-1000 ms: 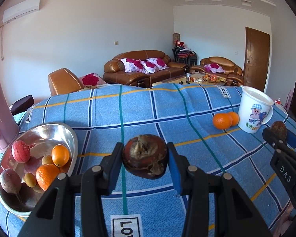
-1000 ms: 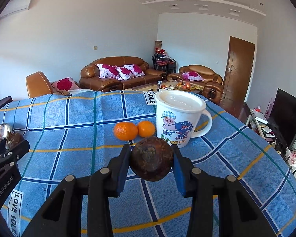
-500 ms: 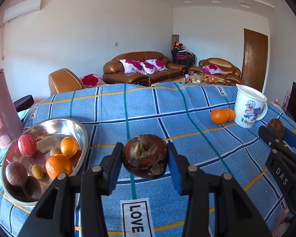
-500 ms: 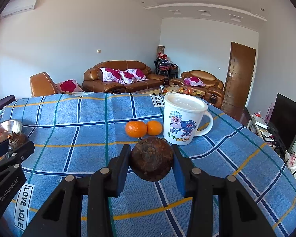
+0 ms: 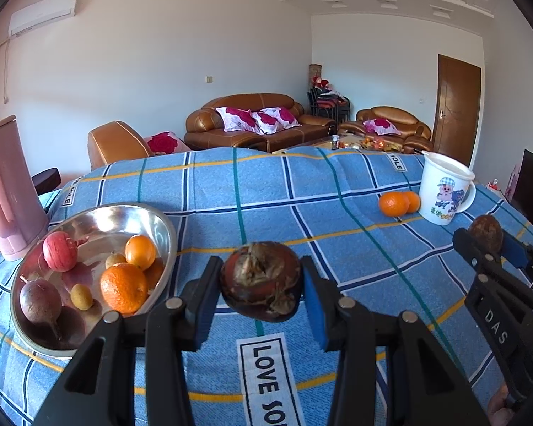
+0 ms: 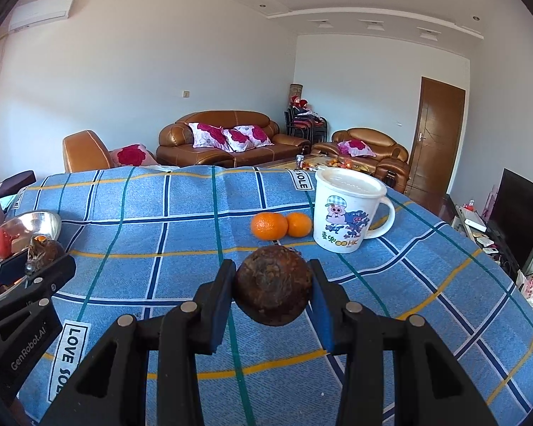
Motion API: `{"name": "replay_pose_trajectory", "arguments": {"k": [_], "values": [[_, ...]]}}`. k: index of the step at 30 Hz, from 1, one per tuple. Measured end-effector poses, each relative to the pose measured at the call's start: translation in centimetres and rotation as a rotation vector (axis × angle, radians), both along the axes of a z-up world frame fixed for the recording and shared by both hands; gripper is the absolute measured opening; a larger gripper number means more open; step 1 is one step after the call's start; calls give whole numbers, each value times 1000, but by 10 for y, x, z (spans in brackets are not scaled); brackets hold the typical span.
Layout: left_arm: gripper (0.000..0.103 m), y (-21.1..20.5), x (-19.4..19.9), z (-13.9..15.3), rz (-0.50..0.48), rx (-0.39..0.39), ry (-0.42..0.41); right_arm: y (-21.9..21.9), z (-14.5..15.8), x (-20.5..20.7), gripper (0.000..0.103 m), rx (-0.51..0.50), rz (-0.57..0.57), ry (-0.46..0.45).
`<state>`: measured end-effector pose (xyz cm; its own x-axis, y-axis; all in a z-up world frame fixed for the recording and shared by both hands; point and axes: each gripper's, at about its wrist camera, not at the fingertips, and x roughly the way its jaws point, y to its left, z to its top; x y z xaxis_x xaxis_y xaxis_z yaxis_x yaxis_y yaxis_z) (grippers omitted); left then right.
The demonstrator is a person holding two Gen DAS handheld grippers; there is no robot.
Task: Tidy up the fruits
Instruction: 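Carry both brown mangosteens in the tools over the steel bowl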
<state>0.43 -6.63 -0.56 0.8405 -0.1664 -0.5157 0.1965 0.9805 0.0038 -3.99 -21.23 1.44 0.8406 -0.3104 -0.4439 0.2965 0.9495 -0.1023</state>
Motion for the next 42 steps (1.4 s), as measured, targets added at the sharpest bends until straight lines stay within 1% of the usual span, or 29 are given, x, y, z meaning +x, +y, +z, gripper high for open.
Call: {"name": "replay_pose_trajectory", "arguments": {"k": [12, 20, 29, 42], "values": [[46, 22, -10, 1, 8, -2, -6, 33, -3, -2, 43, -28, 38, 5], [46, 43, -14, 1, 20, -6, -13, 56, -4, 2, 43, -27, 73, 13], [46, 68, -14, 2, 54, -3, -20, 86, -6, 12, 43, -24, 125, 20], [46, 119, -5, 3, 127, -15, -18, 137, -8, 30, 43, -34, 203, 20]]}}
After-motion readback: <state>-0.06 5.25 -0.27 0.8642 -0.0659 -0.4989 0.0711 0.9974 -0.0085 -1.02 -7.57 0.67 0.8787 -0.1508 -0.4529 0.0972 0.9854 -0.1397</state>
